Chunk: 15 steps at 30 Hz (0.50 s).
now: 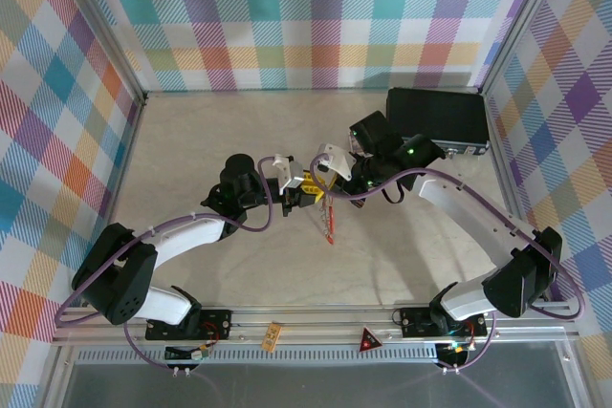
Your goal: Put the keys on the keyring
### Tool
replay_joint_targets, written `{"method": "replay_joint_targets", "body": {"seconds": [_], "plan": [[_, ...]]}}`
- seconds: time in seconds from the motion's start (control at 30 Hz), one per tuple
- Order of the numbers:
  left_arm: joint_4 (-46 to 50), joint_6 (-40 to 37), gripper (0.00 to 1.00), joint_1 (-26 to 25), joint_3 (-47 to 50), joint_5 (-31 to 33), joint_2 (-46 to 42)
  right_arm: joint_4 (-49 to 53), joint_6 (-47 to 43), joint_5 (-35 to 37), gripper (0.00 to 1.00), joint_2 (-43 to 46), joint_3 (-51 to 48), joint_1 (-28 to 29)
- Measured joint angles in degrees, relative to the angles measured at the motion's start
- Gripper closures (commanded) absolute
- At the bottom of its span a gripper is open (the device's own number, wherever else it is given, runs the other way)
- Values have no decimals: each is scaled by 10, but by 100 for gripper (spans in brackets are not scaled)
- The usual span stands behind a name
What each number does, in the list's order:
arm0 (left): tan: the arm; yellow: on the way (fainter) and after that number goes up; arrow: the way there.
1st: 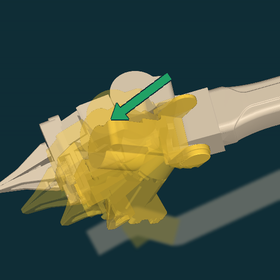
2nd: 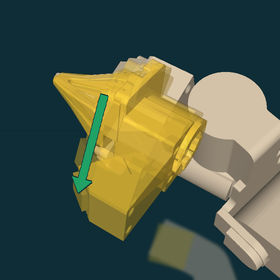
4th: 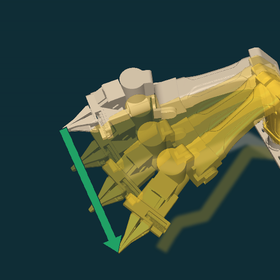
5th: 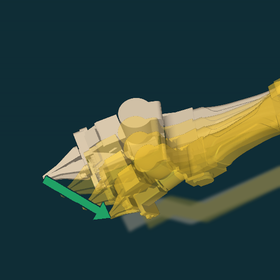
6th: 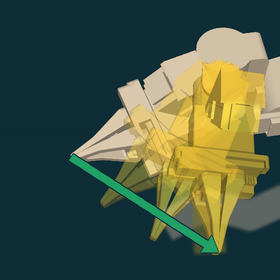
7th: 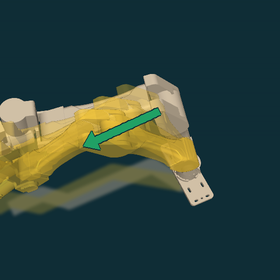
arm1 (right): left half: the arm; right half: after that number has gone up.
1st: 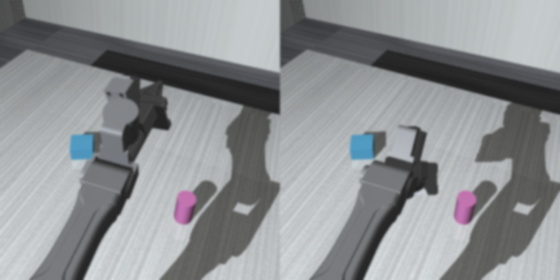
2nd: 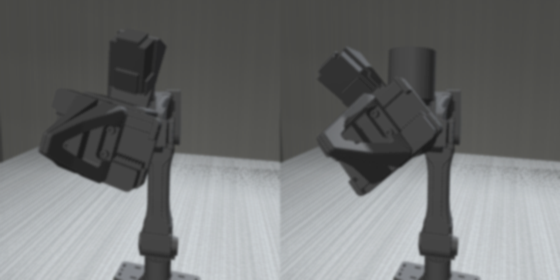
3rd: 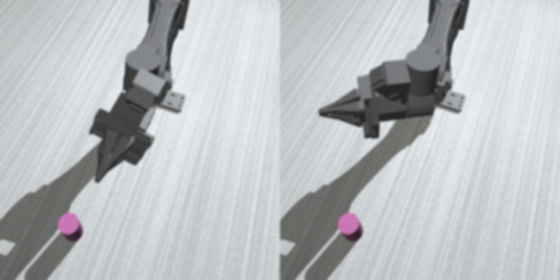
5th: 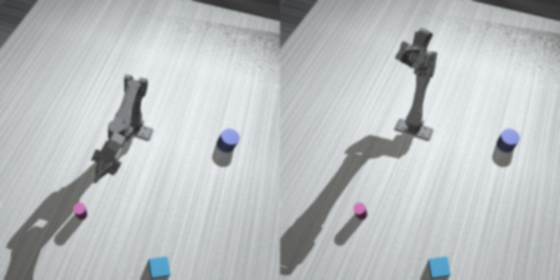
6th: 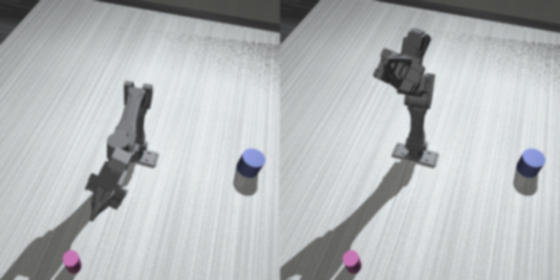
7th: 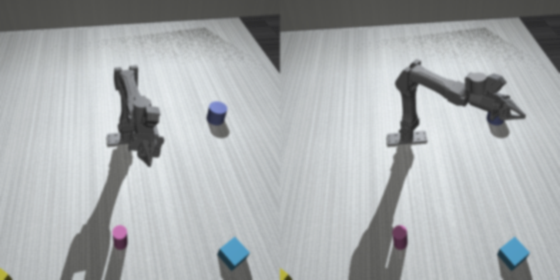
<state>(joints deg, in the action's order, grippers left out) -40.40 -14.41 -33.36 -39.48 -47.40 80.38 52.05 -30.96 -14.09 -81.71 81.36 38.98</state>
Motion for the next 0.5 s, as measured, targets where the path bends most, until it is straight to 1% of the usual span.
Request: {"method": "replay_joint_targets", "body": {"seconds": [0.27, 0.33, 0.5], "plan": [[10, -6, 79, -4, -2, 1, 0, 2, 0, 0, 99, -3, 5, 8], [15, -7, 82, -5, -4, 3, 0, 2, 0, 0, 100, -3, 5, 9], [14, -9, 82, -6, -5, 2, 0, 1, 0, 2, 100, -3, 5, 9]]}}
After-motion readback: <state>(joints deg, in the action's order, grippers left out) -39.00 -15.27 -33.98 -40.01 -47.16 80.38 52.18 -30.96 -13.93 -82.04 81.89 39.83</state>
